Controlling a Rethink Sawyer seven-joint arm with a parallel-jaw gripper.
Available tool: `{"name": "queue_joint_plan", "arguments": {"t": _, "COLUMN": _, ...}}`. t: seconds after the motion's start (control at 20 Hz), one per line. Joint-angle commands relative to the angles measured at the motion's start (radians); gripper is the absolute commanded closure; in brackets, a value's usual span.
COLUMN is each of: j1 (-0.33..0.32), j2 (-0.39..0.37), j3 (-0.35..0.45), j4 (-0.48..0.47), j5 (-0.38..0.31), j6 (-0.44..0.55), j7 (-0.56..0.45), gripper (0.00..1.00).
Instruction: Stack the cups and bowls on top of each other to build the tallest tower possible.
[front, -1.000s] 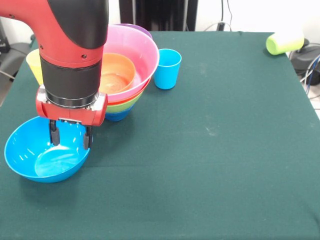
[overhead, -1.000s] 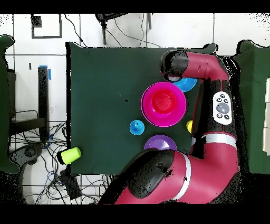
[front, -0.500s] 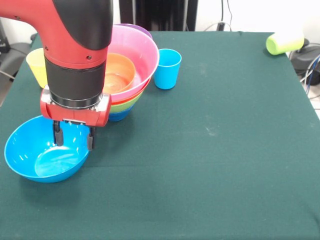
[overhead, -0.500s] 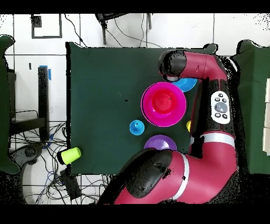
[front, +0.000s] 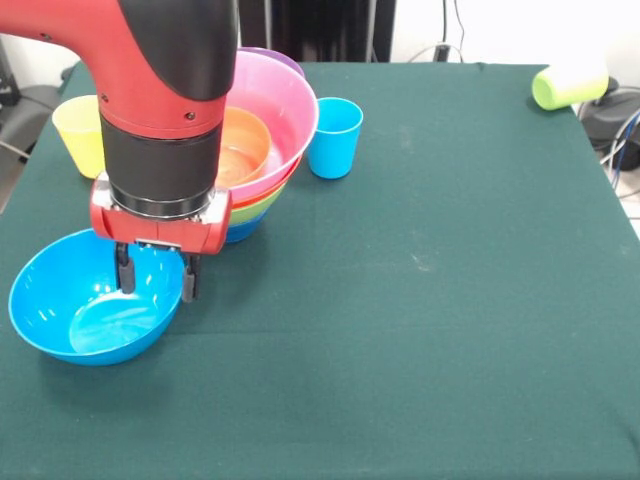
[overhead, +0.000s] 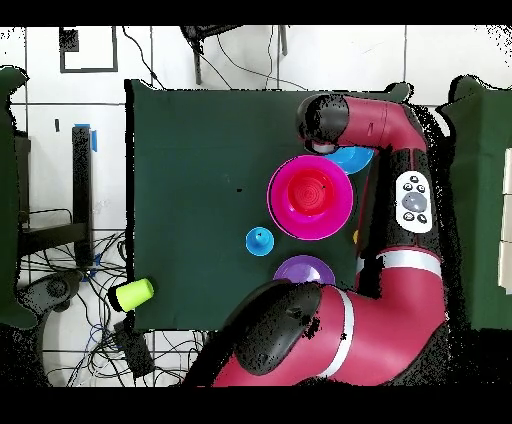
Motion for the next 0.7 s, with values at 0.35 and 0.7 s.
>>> {"name": "queue_joint_plan", "arguments": {"t": 0.35, "j1": 0.031, "j2": 0.047, "j3": 0.042, "j4": 0.051, "j5": 0.004, "j6": -0.022, "j7": 0.007, "gripper": 0.0}}
{"name": "queue_joint_plan", "arguments": {"t": 0.7, "j1": 0.026, "j2": 0.083, "j3": 0.048, "j4": 0.048, "j5": -0.007, "j6": -0.073, "j7": 0.007, "gripper": 0.0}}
